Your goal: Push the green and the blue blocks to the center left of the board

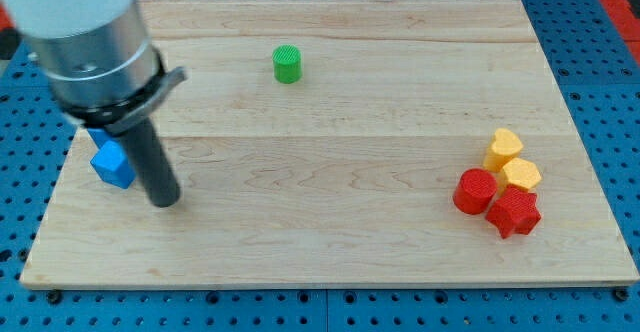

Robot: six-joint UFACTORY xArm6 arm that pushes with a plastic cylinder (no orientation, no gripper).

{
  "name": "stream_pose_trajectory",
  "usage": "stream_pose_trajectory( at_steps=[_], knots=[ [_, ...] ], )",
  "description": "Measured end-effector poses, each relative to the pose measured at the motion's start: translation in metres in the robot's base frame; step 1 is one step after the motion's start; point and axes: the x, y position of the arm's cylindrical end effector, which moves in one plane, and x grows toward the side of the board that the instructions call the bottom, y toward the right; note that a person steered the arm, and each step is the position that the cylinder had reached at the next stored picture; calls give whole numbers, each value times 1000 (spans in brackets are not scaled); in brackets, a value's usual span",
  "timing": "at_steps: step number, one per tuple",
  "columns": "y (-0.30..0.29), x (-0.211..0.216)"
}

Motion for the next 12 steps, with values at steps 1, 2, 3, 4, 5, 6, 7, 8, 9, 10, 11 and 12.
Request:
stream_pose_trajectory(
  at_steps=[1,2,3,4,5,6,7,8,9,10,11,12],
  knots=[
    [-59,-33],
    [-72,-69],
    [-51,-87],
    [-18,-75],
    [-32,-43],
    [-108,-49],
    [-103,-74],
    [-72,-107],
    [-54,-38],
    [71,-49],
    [162,-143],
    [187,-221]
  ],
)
